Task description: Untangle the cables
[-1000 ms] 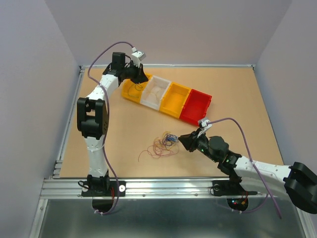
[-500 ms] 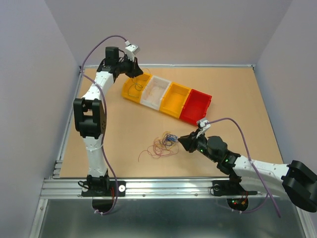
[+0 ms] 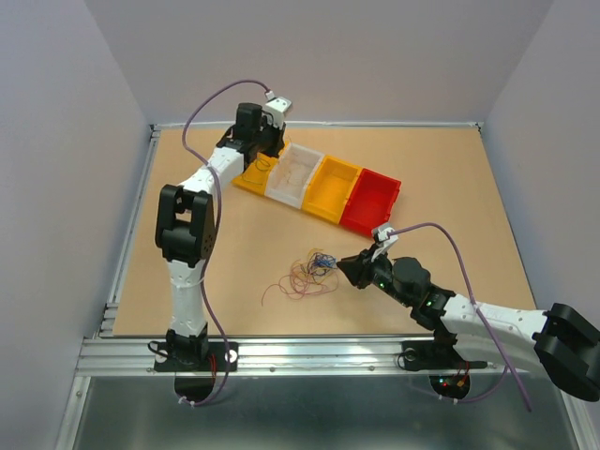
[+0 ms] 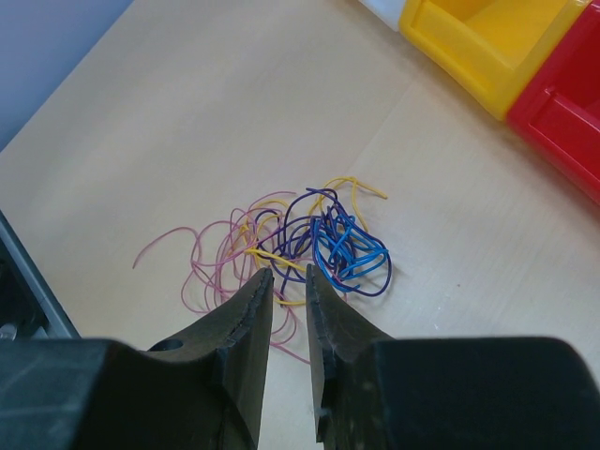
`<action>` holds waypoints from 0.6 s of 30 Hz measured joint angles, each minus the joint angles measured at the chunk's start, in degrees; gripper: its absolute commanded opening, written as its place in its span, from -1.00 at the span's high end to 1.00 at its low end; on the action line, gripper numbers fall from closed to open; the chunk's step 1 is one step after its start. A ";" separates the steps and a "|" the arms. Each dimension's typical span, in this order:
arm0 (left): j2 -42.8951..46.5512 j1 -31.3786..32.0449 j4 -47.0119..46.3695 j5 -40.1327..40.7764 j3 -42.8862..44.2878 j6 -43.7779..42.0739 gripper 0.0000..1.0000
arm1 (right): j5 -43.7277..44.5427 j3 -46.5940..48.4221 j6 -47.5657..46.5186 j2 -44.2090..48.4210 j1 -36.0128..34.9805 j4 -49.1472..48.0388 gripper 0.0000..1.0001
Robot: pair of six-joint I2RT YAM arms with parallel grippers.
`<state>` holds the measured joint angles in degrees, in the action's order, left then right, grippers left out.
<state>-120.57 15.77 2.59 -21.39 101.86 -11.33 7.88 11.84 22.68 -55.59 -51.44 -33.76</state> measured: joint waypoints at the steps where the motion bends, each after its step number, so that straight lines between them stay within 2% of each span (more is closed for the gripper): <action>1: 0.37 1.33 -1.29 2.75 -2.16 -0.17 1.00 | 0.00 0.00 -0.02 0.00 0.00 -0.02 0.46; 7: 1.40 6.05 -4.07 12.79 -9.49 -0.55 1.00 | -0.02 0.00 -0.11 0.00 0.00 -0.02 0.46; 14: -0.48 8.00 -3.02 17.27 -5.95 -2.12 1.00 | -0.15 0.00 -0.20 0.00 0.00 0.00 0.46; 16: -0.90 8.02 -2.19 17.73 -5.35 -2.54 0.89 | -0.15 0.00 -0.20 0.00 0.00 0.02 0.46; 18: -0.96 8.02 -1.33 18.01 -5.35 -2.91 0.62 | -0.13 0.00 -0.20 0.07 0.00 0.11 0.46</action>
<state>-121.54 23.79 1.26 -3.38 96.51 -14.24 7.75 11.84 22.48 -55.53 -51.44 -33.65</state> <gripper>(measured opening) 0.045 0.269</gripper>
